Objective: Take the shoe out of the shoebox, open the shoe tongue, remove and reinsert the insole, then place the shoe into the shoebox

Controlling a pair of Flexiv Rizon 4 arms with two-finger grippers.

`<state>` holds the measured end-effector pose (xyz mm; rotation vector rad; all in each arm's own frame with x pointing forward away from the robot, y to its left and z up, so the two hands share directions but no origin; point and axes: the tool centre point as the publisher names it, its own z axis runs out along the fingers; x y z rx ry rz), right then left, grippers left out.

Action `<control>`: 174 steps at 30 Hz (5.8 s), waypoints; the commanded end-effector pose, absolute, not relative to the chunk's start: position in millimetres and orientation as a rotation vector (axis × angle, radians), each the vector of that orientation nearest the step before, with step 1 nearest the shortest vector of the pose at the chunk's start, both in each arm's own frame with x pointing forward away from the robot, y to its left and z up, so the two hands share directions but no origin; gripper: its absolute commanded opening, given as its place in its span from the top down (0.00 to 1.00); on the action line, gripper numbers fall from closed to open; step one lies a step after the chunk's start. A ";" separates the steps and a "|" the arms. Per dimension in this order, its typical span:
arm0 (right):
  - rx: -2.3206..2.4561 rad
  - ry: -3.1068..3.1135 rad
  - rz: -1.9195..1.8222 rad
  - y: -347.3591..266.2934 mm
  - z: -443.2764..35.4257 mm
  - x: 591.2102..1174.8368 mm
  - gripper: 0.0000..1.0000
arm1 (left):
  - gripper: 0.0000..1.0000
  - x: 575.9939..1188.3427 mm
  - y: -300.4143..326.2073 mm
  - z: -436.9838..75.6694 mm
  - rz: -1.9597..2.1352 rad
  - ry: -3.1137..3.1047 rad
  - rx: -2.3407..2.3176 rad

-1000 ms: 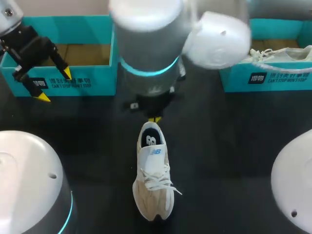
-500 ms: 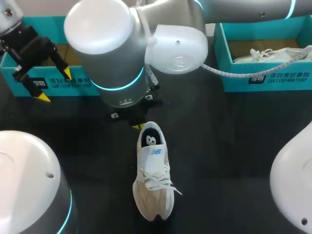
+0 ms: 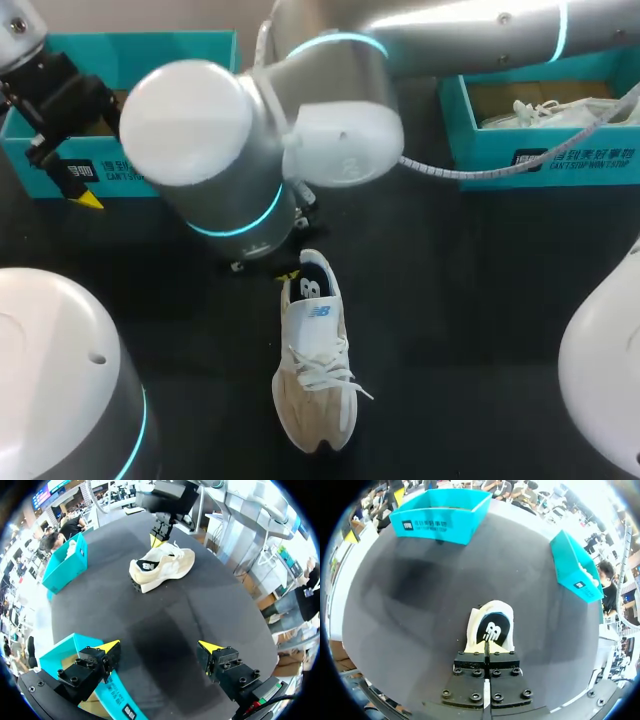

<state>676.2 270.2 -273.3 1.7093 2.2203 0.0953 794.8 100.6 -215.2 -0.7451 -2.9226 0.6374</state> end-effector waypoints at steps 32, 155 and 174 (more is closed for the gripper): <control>1.873 1.595 -0.068 236.7 -342.3 708.9 1.00 | 0.00 794.3 101.3 -214.9 0.634 -2.924 -0.746; 2.070 1.523 -0.326 219.7 -385.1 675.8 1.00 | 0.00 794.3 101.3 -214.9 0.634 -2.924 -0.746; 2.214 1.754 -0.115 217.2 -423.9 696.3 1.00 | 0.00 794.3 101.3 -214.9 0.634 -2.924 -0.746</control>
